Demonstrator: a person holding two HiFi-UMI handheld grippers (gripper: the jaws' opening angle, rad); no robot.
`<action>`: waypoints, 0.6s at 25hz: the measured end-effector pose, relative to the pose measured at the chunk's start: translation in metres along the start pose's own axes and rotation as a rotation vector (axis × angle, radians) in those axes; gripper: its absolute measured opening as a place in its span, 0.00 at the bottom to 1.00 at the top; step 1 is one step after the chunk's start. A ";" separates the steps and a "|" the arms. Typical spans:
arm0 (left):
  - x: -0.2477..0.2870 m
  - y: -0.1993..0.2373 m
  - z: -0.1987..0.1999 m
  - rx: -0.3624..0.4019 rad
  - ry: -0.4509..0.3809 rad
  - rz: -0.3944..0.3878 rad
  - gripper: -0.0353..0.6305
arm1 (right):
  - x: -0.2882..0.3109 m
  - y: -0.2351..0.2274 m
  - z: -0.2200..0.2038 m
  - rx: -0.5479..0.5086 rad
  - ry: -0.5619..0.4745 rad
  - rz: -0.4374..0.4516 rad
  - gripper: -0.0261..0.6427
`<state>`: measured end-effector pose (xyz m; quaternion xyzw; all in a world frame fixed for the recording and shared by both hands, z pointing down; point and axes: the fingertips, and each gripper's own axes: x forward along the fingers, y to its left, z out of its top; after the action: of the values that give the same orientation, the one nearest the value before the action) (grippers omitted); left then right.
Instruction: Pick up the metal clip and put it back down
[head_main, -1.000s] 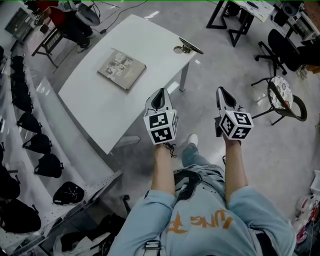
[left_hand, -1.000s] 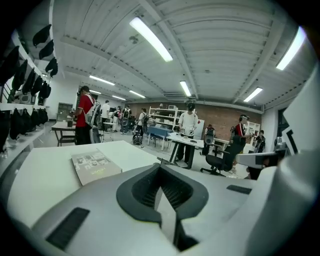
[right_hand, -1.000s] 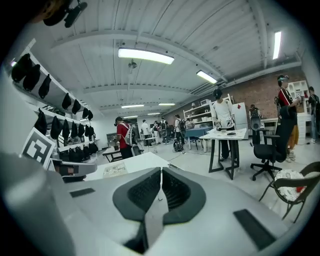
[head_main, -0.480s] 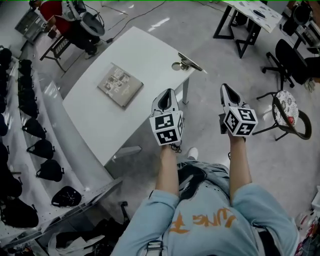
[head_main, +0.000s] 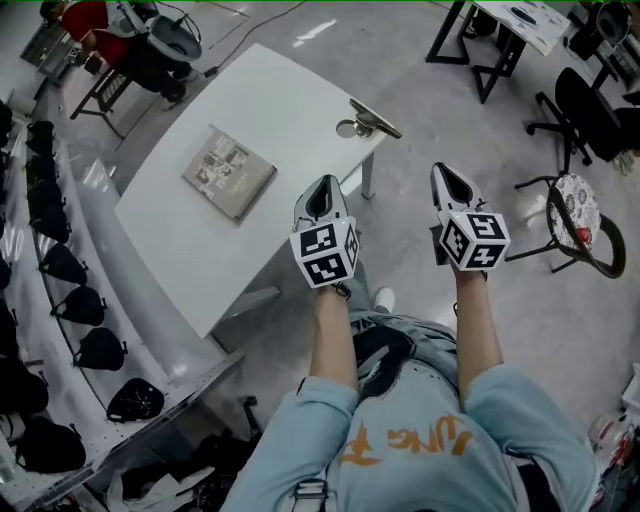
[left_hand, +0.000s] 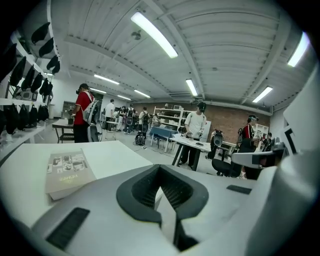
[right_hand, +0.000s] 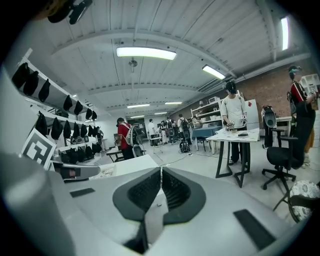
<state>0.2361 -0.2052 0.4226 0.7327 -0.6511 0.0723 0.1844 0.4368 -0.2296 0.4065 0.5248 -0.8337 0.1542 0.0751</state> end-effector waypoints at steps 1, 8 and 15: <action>0.006 -0.002 0.000 -0.002 0.000 -0.008 0.07 | 0.004 -0.002 0.002 -0.009 -0.001 -0.002 0.08; 0.049 -0.002 -0.006 -0.012 0.039 -0.053 0.07 | 0.041 -0.004 -0.005 -0.058 0.042 -0.006 0.09; 0.084 0.015 -0.015 -0.034 0.087 -0.062 0.07 | 0.085 0.005 -0.017 -0.091 0.082 0.005 0.09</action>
<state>0.2348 -0.2787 0.4678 0.7455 -0.6205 0.0873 0.2271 0.3942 -0.2938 0.4458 0.5121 -0.8373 0.1380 0.1325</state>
